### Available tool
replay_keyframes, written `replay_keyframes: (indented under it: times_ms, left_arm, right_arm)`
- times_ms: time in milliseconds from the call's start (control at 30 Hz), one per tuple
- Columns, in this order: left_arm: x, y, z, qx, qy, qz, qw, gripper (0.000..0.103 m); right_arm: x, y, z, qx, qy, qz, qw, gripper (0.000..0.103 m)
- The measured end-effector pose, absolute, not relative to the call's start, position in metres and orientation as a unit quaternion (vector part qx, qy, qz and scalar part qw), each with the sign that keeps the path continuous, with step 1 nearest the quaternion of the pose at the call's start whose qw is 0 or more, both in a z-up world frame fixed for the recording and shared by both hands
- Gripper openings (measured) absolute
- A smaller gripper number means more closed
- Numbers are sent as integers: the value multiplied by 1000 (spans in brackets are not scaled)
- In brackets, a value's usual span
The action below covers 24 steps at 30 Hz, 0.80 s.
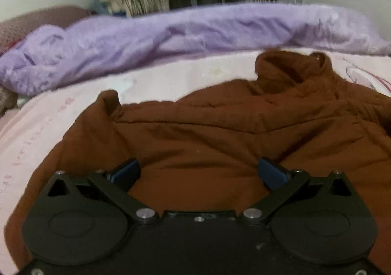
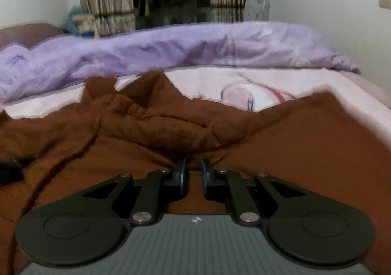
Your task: Fold large clothes
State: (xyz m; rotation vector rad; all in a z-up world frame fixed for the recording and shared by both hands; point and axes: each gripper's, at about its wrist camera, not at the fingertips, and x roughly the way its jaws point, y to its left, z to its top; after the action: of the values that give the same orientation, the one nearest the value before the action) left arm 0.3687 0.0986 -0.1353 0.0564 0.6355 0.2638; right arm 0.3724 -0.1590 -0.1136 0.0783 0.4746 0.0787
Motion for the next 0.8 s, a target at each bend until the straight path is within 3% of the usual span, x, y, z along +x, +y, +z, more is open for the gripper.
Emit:
replay_keyframes:
  times_ms: [167, 333, 467, 533, 633, 700, 800]
  left_arm:
    - [366, 100, -108, -3, 333, 132, 934, 103]
    - [346, 74, -74, -31, 294, 79, 952, 103]
    - [368, 47, -109, 8, 369, 66, 927, 103]
    - [368, 37, -123, 46, 361, 75, 928, 103]
    - [365, 36, -111, 47, 366, 75, 926, 103]
    - [363, 38, -103, 41, 372, 73, 925, 103]
    - [352, 51, -88, 47, 364, 90, 926, 103]
  right_arm:
    - [362, -164, -110, 66, 254, 31, 964, 15]
    - [331, -152, -85, 112, 238, 76, 962, 16]
    - [337, -123, -90, 87, 281, 87, 952, 11]
    - [346, -114, -107, 55, 310, 63, 947, 6]
    - [343, -114, -111, 58, 302, 62, 949, 6]
    - [341, -118, -102, 56, 306, 67, 948, 14]
    - [336, -119, -80, 52, 297, 65, 951, 53]
